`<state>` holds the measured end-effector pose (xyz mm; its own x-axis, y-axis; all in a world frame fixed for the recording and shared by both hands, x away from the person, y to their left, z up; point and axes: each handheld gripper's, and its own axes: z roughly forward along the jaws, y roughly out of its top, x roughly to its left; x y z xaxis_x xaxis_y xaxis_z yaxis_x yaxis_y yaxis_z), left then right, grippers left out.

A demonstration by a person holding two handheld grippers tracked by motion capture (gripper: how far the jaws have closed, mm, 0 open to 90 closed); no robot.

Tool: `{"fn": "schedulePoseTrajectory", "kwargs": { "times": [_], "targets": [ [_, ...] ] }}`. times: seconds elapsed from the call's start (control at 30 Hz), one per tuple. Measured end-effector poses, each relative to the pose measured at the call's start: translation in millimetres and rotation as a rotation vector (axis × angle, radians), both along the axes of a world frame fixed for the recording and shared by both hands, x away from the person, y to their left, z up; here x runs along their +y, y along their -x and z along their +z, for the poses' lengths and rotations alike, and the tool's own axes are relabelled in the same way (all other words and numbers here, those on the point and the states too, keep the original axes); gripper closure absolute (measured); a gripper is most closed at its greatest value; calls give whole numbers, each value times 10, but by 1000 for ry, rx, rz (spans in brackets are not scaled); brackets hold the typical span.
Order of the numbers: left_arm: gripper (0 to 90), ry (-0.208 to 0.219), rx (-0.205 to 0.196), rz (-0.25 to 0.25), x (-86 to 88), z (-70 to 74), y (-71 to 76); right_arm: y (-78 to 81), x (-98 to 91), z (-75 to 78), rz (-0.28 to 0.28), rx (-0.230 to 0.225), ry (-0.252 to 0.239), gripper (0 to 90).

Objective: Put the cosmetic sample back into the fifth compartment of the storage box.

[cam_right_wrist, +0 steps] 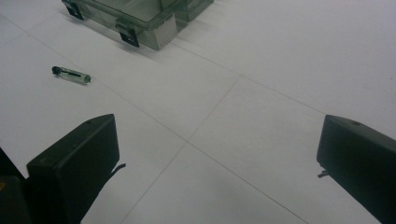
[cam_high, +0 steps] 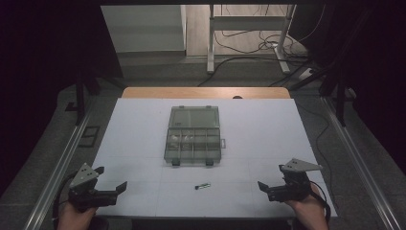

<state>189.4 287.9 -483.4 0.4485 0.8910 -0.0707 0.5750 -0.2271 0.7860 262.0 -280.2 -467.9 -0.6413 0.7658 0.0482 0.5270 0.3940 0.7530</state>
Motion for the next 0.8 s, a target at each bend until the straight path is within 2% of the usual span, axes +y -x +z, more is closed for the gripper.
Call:
{"fn": "schedulePoseTrajectory", "kwargs": {
  "times": [0.4, 0.8],
  "targets": [
    [9, 0, 1, -3, -1, -1, -3, -29, 81, -15, 32, 7, 0, 0],
    [1, 0, 2, -9, -4, -2, -4, -100, 273, -19, 92, 27, -8, 0]
  ]
}}
